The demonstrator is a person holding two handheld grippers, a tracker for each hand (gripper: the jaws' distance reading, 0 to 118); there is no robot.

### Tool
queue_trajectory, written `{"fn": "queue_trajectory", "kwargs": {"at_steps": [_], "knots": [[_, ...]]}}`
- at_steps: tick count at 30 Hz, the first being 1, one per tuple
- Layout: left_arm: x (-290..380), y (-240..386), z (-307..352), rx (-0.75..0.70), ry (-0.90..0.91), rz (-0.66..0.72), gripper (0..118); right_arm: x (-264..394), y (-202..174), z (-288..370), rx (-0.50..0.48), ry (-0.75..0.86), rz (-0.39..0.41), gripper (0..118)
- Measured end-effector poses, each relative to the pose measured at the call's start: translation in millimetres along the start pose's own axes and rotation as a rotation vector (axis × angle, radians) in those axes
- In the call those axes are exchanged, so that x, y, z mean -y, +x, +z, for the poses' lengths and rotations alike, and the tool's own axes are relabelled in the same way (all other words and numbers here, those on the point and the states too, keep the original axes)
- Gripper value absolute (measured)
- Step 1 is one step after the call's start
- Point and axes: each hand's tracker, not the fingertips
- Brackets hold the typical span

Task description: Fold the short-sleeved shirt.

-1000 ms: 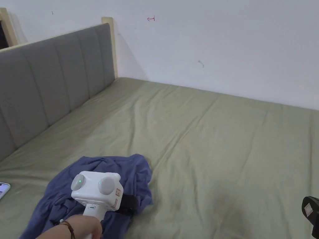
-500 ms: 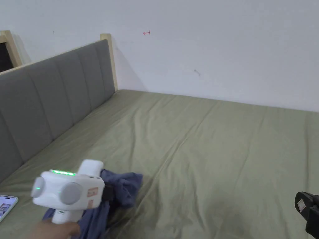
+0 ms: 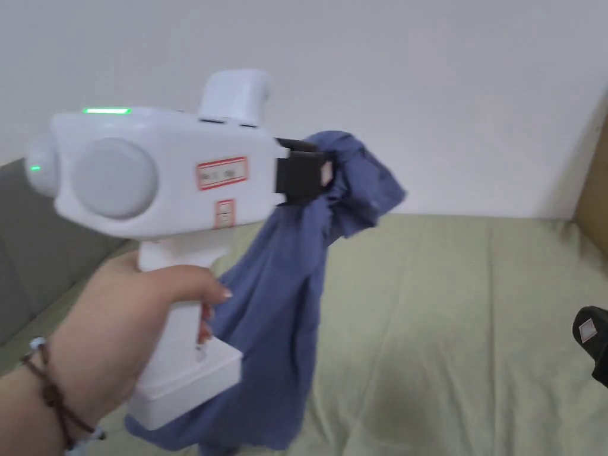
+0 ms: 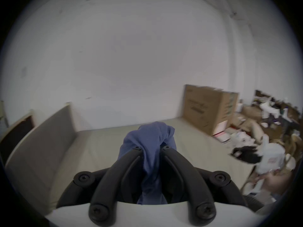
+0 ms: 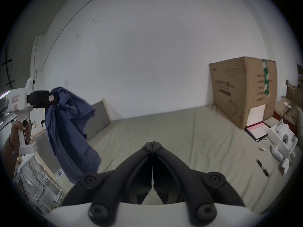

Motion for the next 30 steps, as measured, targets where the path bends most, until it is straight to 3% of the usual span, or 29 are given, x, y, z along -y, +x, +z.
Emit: {"fn": "queue_trajectory", "kwargs": {"at_steps": [5, 8, 11, 15, 16, 18, 22, 25, 27, 30], "knots": [[49.8, 55.5, -111.3, 0.128, -0.302, 0.053, 13, -7.1, 38.0, 24.7, 0.103, 0.019, -0.014, 0], [126.8, 71.7, -189.3, 0.229, -0.640, 0.173, 13, 4.4, 59.5, 30.3, 0.157, -0.021, -0.030, 0], [216.6, 82.7, -236.5, 0.216, -0.900, 0.275, 13, 25.6, 77.2, 26.6, 0.192, -0.100, -0.062, 0], [290.7, 81.7, -256.3, 0.204, -1.064, 0.445, 16, 50.1, 93.0, 20.6, 0.191, -0.169, -0.102, 0], [295.1, 81.0, -248.8, 0.206, -1.050, 0.464, 32, 53.8, 94.5, 18.8, 0.199, -0.184, -0.108, 0], [291.4, 71.8, -243.2, 0.190, -1.009, 0.471, 95, 57.8, 96.4, 15.9, 0.204, -0.199, -0.112, 0], [238.2, 42.7, -212.1, 0.162, -0.848, 0.461, 93, 54.5, 92.2, 11.1, 0.198, -0.203, -0.117, 0], [183.7, 23.8, -161.5, 0.113, -0.569, 0.402, 93, 43.9, 81.6, 12.9, 0.180, -0.163, -0.103, 0], [163.0, 13.4, -112.6, 0.034, -0.333, 0.314, 93, 37.3, 73.8, 16.9, 0.168, -0.107, -0.079, 0], [161.2, 8.8, -37.1, -0.200, -0.015, 0.164, 93, 35.7, 62.0, 26.3, 0.153, 0.015, -0.035, 0]]}}
